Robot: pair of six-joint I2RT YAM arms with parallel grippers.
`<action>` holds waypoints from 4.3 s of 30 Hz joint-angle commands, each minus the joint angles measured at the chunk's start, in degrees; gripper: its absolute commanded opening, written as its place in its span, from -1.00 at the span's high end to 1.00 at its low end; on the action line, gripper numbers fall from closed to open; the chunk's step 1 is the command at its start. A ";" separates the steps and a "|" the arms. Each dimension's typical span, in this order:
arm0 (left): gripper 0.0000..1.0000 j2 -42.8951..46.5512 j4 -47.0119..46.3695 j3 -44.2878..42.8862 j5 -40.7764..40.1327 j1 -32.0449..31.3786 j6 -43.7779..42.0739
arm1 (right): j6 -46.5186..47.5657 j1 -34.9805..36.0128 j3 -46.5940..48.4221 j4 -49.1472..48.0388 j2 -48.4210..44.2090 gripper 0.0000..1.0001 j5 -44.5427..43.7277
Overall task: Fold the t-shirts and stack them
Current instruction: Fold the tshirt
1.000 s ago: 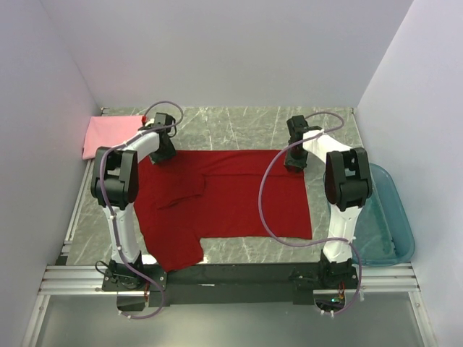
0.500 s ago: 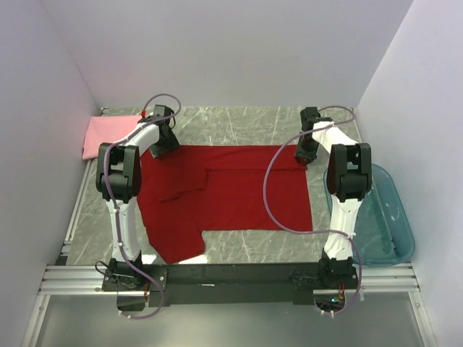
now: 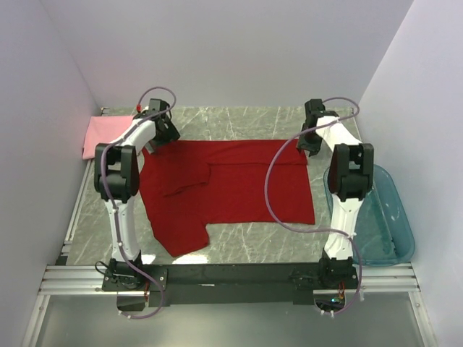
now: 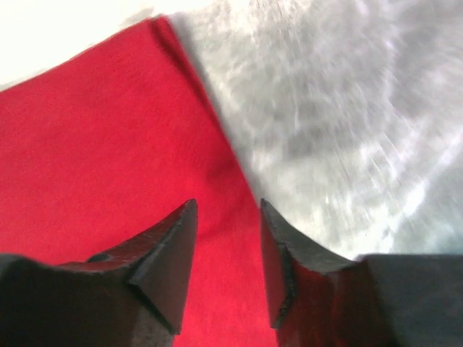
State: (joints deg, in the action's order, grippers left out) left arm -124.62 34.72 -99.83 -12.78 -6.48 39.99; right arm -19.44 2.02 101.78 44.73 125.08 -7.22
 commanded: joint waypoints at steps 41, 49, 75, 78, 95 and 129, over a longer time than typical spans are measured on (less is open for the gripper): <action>0.07 52.55 -0.53 64.68 -5.59 -3.28 13.18 | -8.24 14.50 -62.23 -7.82 -68.12 -0.26 1.34; 0.25 50.09 -0.44 64.59 -4.28 -3.28 13.10 | -9.30 12.48 -63.10 -7.38 -66.28 -0.25 -0.34; 0.92 57.56 13.00 60.28 -9.11 -2.75 18.64 | -18.17 8.17 -67.76 -7.64 -59.60 -0.05 -3.50; 0.92 57.73 13.35 60.19 -9.02 -2.66 18.72 | -19.40 7.56 -68.81 -8.17 -59.69 -0.05 -4.38; 0.87 57.82 13.45 60.02 -8.93 0.50 18.37 | -18.44 5.98 -69.26 -9.14 -55.55 -0.01 1.51; 0.85 59.58 12.65 60.63 -8.85 0.59 18.28 | -21.51 8.61 -69.96 -5.88 -55.03 -0.03 3.53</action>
State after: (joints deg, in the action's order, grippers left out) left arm -66.70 46.61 -38.00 -20.34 -6.28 58.17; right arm -39.79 10.20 32.64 40.69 69.36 -3.44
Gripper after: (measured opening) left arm 0.085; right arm 0.513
